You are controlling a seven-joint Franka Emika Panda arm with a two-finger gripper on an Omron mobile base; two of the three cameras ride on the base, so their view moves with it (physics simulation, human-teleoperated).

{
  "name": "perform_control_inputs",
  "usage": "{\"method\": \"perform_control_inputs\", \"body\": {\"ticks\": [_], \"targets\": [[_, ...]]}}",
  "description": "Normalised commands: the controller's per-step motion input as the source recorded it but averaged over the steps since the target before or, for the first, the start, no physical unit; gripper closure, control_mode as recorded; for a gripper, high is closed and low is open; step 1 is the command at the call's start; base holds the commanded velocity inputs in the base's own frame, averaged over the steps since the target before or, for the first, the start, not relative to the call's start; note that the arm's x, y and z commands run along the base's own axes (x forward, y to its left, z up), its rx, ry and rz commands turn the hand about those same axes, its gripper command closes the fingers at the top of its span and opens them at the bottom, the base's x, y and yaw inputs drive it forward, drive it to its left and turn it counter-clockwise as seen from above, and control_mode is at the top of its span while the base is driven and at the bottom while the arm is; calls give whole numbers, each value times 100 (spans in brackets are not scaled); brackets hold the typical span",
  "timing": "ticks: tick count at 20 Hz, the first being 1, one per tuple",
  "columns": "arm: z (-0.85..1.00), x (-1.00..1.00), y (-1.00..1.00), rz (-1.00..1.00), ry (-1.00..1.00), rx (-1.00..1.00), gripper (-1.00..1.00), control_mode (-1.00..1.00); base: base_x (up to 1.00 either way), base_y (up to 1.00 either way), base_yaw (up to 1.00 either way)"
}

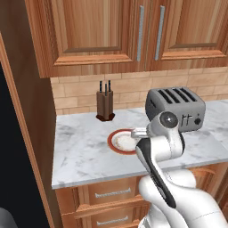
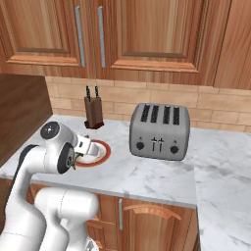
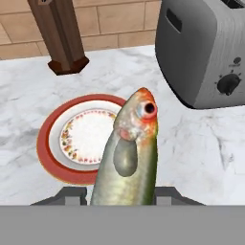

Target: Place the fish on the counter behind the older fish on the same shelf of the fridge to maintain FIFO order. Close the fridge door when finished.

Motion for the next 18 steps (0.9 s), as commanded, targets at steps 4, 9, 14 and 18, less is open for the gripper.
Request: {"method": "perform_control_inputs", "body": {"ticks": [4, 9, 14, 18], "targets": [[36, 0, -8, 1, -4, 0, 100, -100, 0, 0, 0], [41, 0, -17, 4, 0, 0, 100, -100, 0, 0, 0], [-5, 0, 3, 0, 2, -1, 100, 100, -9, 1, 0], [0, 0, 0, 0, 0, 0, 100, 100, -98, 0, -4]]}}
